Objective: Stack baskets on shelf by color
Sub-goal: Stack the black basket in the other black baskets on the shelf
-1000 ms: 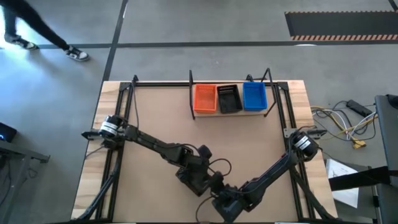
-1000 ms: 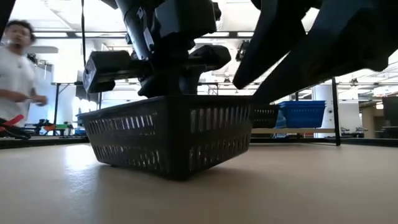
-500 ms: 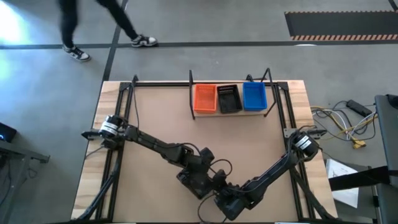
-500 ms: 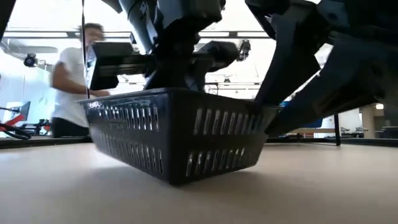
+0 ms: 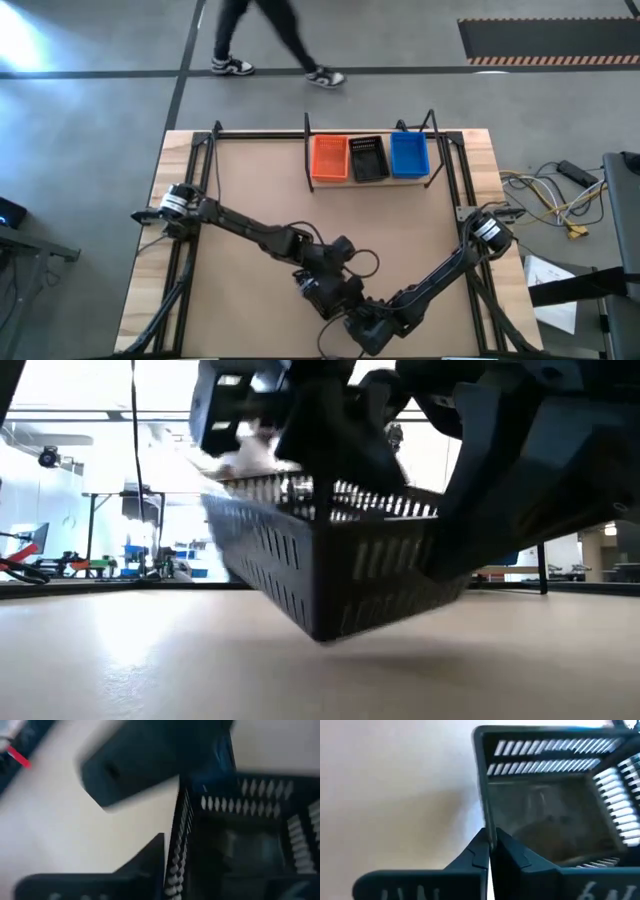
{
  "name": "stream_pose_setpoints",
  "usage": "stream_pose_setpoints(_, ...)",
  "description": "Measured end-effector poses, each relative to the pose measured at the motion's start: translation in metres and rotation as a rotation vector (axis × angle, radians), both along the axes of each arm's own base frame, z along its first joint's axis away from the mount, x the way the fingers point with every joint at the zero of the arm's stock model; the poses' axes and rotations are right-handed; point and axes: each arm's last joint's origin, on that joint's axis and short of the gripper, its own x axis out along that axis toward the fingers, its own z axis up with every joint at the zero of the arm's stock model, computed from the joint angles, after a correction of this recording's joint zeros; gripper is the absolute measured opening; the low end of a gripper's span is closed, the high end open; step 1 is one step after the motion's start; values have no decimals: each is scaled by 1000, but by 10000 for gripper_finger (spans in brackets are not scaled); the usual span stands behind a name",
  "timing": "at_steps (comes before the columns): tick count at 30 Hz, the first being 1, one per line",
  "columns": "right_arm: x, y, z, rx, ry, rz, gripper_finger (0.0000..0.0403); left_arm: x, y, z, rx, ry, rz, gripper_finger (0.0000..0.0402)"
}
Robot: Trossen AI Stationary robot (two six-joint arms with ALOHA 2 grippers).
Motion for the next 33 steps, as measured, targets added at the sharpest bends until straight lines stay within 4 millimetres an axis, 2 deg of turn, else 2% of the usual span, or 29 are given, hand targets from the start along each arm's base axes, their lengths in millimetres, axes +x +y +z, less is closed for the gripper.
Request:
stream_pose_setpoints(4,-1,-1,-2,16,-4,-30,9,5,2,22,-25,-67,5,126)
stream_pose_setpoints(8,-4,0,-4,50,-10,-69,8,-1,5,53,-29,-123,20,184)
stream_pose_setpoints(12,-14,-2,-7,55,-7,-102,8,-31,10,92,19,-148,185,203)
stream_pose_setpoints(14,-24,-7,-4,23,-7,-135,8,-52,13,101,21,-126,277,204)
stream_pose_setpoints(16,-35,-13,3,8,-26,-181,8,-71,18,100,-23,-103,340,204)
stream_pose_setpoints(19,-54,-28,17,-18,-61,-241,8,-97,22,89,-126,-116,421,205)
stream_pose_setpoints(23,-75,-58,43,7,-127,-285,8,-122,22,47,-276,-191,462,205)
stream_pose_setpoints(29,-89,-129,92,70,-235,-407,8,-146,25,-9,-499,-383,469,205)
stream_pose_setpoints(33,-93,-177,124,13,-286,-447,8,-157,30,-29,-608,-474,489,205)
